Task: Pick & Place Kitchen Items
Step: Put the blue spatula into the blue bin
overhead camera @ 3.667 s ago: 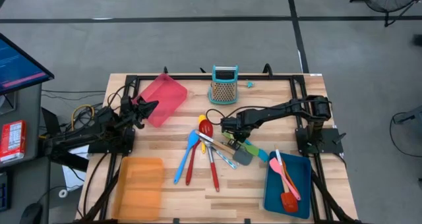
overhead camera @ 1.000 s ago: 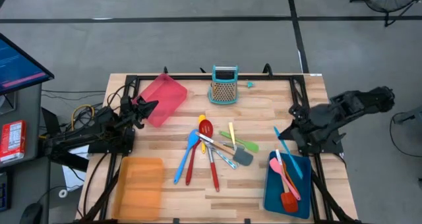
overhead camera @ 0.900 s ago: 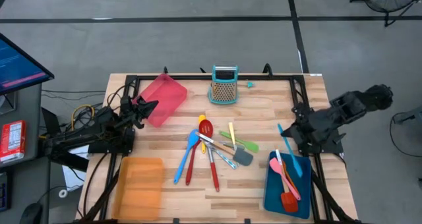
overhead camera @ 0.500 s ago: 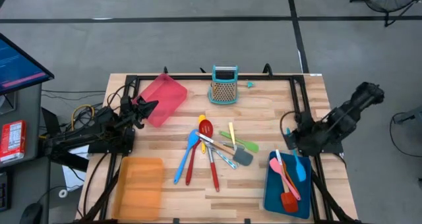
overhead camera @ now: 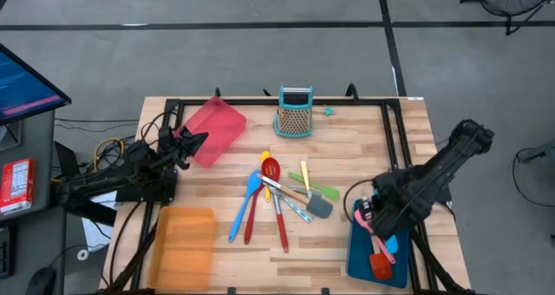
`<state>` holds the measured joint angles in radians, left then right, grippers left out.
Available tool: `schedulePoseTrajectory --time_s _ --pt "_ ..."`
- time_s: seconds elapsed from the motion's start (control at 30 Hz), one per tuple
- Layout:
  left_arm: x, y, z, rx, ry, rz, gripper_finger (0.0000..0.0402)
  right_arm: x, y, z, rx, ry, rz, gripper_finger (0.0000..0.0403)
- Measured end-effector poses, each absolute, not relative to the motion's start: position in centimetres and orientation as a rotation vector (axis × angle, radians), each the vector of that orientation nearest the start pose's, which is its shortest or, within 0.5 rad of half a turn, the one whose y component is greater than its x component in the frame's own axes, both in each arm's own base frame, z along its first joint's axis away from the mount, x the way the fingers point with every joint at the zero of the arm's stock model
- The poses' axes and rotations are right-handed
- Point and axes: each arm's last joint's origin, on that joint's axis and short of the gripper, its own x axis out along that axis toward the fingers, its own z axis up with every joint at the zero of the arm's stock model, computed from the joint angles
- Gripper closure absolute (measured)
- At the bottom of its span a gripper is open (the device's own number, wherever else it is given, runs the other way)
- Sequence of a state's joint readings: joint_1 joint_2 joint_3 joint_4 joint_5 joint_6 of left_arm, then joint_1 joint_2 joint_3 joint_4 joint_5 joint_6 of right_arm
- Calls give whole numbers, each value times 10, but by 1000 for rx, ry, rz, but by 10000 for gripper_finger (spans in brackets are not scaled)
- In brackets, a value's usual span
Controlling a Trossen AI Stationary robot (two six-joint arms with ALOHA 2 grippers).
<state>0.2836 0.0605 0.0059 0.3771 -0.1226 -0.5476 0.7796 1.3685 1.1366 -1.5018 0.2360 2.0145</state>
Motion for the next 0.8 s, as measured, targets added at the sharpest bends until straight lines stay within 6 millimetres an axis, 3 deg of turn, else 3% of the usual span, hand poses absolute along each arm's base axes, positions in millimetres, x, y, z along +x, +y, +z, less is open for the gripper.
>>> schedulePoseTrajectory --time_s 0.43,0.8 --pt "91 30 197 -509 -426 303 399 159 185 235 795 1122 -1038 351" --pt "91 30 197 -509 -430 302 399 162 195 218 713 1135 -1068 351"
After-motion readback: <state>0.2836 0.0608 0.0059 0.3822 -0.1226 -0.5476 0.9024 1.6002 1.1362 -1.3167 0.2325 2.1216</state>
